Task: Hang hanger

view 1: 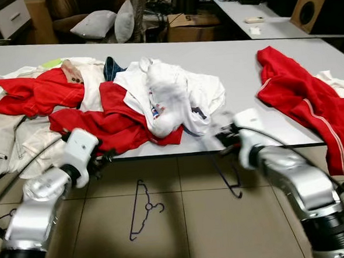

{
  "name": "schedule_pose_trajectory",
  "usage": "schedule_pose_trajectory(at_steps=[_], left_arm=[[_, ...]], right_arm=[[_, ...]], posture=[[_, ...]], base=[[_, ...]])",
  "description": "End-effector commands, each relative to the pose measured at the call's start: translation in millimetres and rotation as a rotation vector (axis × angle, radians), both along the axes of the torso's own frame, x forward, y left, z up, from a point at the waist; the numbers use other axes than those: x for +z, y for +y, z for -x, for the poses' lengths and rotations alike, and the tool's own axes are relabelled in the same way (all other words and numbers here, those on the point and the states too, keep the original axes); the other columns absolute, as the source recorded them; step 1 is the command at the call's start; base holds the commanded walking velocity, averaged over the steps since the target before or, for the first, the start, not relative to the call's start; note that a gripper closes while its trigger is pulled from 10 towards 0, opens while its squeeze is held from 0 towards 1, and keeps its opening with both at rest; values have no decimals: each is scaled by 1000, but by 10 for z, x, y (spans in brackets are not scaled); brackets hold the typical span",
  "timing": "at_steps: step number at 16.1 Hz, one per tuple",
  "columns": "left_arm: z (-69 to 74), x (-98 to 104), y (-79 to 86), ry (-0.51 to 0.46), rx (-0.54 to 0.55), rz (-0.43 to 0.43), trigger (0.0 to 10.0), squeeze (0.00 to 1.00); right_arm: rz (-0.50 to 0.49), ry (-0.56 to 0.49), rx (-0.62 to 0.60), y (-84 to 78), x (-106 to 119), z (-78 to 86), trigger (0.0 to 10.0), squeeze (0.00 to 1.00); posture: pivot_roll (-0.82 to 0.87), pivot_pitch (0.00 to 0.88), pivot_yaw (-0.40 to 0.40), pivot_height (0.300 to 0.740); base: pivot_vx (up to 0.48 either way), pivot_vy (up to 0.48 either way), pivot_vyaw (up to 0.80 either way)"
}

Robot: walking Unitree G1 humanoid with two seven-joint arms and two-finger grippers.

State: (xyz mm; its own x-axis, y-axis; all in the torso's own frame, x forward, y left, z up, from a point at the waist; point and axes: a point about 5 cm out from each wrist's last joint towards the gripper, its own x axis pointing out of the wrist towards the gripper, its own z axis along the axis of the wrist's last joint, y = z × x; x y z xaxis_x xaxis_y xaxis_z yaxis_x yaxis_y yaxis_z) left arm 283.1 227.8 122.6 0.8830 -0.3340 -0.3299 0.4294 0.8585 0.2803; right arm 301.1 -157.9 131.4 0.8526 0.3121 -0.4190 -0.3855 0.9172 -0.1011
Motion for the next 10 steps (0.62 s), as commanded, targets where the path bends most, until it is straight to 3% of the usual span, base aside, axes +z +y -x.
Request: schedule_pose_trajectory(at_steps=[1,2,3,4,5,6,9,10], left_arm=[[-72,139,-42,-71,-10,-3,10000,1000],[-122,181,-78,-118,-19,14,10000,941],[-232,235,-110,-159,-37,16,10000,624],[-333,257,-145,-173,-51,2,10000,259],[-454,280,-200,-181,-69,5,10000,267],[-500,287,-215,-177,-80,9,10000,1000],[-585,226,-273,-144,-113,-29,10000,1000],[-683,184,-259,-148,-80,-97,10000,1000]], right_arm=[[39,20,-110,-209,-49,-17,10000,0],[59,6,-169,-329,-57,-3,10000,0],[85,-40,-222,-451,-3,4,10000,0],[45,-90,-229,-487,78,12,10000,0],[-26,-154,-191,-467,185,43,10000,0],[-32,-175,-173,-449,222,56,10000,0],[-37,-218,-121,-404,273,142,10000,0],[-55,-250,-65,-330,311,237,10000,0]], posture=[[-38,0,-42,740],[-55,0,-34,740],[-57,0,-35,740],[-54,0,-39,740],[-64,0,-30,740],[-67,0,-27,740],[-96,0,5,740],[-119,0,20,740]], base=[[0,0,0],[0,0,0],[0,0,0],[0,0,0],[0,0,0],[0,0,0],[0,0,0],[0,0,0]])
